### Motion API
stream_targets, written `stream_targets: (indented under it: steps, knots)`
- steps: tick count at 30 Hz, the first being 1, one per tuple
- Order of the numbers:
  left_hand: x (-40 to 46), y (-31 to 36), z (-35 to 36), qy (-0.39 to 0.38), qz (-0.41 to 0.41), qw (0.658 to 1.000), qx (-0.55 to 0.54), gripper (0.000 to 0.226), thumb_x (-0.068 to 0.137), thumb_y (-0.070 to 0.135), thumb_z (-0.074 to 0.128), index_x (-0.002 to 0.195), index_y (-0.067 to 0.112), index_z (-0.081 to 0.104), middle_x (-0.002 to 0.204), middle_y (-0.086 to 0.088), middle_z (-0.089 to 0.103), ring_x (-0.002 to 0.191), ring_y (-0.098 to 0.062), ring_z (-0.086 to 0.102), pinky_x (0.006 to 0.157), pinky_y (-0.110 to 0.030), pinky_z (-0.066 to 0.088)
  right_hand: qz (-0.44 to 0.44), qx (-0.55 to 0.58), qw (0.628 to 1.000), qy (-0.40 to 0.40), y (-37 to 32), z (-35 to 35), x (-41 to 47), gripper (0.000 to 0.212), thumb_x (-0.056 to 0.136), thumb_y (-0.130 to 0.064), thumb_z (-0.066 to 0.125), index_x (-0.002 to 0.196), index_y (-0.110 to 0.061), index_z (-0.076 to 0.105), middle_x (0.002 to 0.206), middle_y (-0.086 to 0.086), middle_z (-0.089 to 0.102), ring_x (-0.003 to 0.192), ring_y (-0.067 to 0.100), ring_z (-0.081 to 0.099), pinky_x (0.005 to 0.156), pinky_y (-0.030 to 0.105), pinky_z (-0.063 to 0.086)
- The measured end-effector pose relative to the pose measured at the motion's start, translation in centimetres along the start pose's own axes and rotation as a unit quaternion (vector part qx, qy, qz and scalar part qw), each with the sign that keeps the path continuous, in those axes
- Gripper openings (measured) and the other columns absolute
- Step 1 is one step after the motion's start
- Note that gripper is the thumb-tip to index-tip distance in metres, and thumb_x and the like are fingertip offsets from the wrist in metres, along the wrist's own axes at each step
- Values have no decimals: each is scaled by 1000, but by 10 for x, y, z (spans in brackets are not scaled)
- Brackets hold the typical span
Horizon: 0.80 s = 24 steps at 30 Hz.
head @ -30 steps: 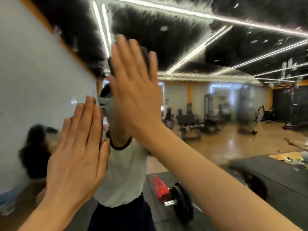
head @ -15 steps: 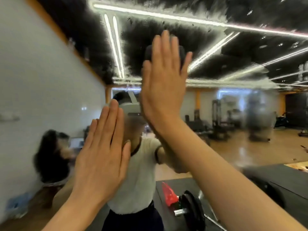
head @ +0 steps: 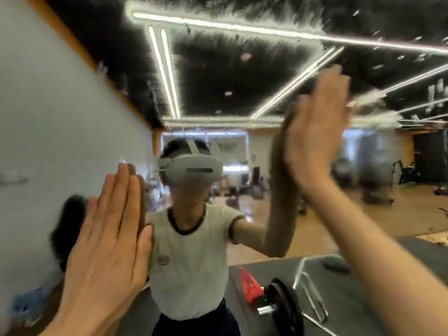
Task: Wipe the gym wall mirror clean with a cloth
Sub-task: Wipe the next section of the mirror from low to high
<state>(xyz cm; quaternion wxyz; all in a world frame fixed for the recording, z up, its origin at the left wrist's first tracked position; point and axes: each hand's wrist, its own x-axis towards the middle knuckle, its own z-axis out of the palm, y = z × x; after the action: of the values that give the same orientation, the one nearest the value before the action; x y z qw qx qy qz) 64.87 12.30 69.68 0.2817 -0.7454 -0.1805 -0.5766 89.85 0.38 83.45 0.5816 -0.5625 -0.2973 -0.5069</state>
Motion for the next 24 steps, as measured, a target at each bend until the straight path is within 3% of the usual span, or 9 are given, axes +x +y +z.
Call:
stream_targets:
  steps: [2, 4, 7, 10, 13, 16, 18, 21, 24]
  knots:
    - [0, -3, 6, 2, -20, 1000, 1, 62, 108, 42, 9, 162, 13, 1, 170, -1, -6, 157, -17, -5, 126, -36, 1, -136, 17, 991, -5, -60, 20, -37, 53, 102, -18, 30, 152, -2, 35, 160, 18, 32, 151, 32, 25, 123, 50, 5]
    - [0, -3, 6, 3, -24, 1000, 18, 62, 108, 41, 9, 162, 11, 2, 169, -3, -3, 156, -15, -4, 126, -34, 0, -252, 14, 966, -60, -112, 29, -74, 56, 102, -23, 23, 155, -7, 33, 164, 13, 25, 154, 28, 17, 124, 45, -3]
    - [1, -2, 3, 5, -25, 999, 27, 61, 108, 41, 10, 162, 13, 1, 169, -1, -1, 156, -12, -5, 125, -26, -5, -321, 16, 941, -101, -111, 26, -73, 57, 104, -25, 19, 158, -10, 27, 166, 10, 21, 155, 26, 13, 124, 44, -3]
    - [0, -1, 4, 0, -30, 1000, 10, 61, 108, 43, 8, 162, 17, -1, 170, 1, -5, 156, -14, -3, 125, -28, -4, -223, 10, 972, -76, -34, 8, -42, 55, 101, -14, 36, 155, -8, 32, 163, 14, 27, 152, 29, 21, 123, 43, -1]
    - [0, 0, 3, -3, -22, 999, 37, 62, 108, 43, 8, 162, 13, 1, 170, 1, -6, 155, -10, -7, 124, -26, -8, -38, -30, 997, -62, 44, -19, -24, 57, 105, -23, 26, 159, -7, 20, 167, 11, 15, 155, 26, 11, 125, 48, -3]
    - [0, 1, 2, -11, -29, 998, 51, 65, 108, 42, 9, 161, 5, 11, 169, -8, 1, 155, -11, -9, 124, -26, -9, 29, -29, 999, -28, 14, -12, -38, 59, 105, -28, 19, 159, -5, 17, 168, 11, 10, 156, 25, 5, 125, 49, -5]
    - [-1, 0, 3, -13, -30, 998, 59, 64, 108, 42, 9, 161, 6, 9, 169, -6, -3, 155, -12, -9, 124, -27, -9, -52, -9, 999, -13, -49, 6, -65, 57, 106, -28, 22, 159, -6, 21, 167, 11, 15, 155, 26, 9, 124, 48, -6]
    - [-1, -1, 2, 6, -30, 999, 36, 64, 107, 42, 14, 161, 8, 12, 167, -5, 2, 155, -7, -8, 125, -27, -6, -244, 24, 966, -75, -133, 31, -116, 58, 104, -29, 17, 156, -8, 30, 166, 9, 23, 155, 24, 14, 124, 45, -4]
    - [-2, -1, 2, 16, -31, 999, 23, 63, 106, 34, 24, 162, 8, 11, 169, -8, 5, 156, -10, -5, 125, -28, -5, -327, 37, 940, -86, -127, 31, -111, 53, 104, -23, 25, 154, -9, 36, 163, 9, 30, 153, 25, 21, 124, 44, -1]
